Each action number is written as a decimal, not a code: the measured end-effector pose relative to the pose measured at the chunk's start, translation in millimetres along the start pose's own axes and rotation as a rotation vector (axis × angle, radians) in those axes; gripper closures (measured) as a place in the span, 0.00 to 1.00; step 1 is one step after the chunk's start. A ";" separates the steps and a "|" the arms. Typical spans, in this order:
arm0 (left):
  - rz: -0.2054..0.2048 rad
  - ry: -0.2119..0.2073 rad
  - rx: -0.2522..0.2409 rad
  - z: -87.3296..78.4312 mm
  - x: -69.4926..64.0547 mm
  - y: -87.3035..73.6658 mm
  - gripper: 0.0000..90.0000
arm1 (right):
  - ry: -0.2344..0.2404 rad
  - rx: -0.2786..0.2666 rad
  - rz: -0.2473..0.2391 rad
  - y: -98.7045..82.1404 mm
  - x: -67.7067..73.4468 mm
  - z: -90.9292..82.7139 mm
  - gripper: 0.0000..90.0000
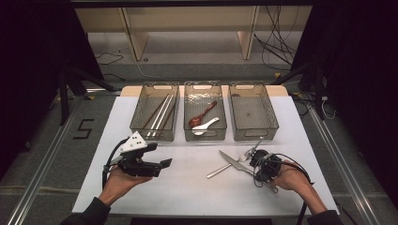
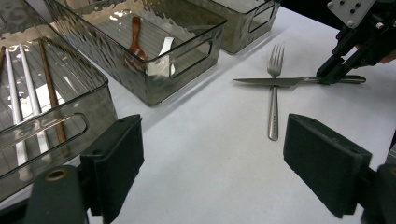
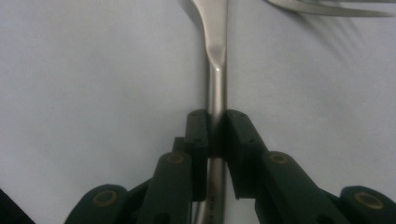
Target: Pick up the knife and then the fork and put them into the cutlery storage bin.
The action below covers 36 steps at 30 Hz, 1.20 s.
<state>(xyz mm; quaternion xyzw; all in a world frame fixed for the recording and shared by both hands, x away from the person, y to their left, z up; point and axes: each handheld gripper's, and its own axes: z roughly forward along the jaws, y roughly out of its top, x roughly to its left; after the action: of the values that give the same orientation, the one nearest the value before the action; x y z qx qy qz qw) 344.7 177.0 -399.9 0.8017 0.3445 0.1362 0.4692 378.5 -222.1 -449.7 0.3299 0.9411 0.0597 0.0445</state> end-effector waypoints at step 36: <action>-0.039 0.008 -0.040 -7.8 7.3 -0.4 0.22 | 0.160 -0.387 0.195 -13.3 -38.5 -44.3 0.89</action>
<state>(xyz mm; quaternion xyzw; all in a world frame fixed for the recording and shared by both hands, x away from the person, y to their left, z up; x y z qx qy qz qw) 345.6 187.2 -397.0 0.7848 0.3592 0.1372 0.4860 394.8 -260.2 -406.0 0.3986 0.8763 0.2692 0.0264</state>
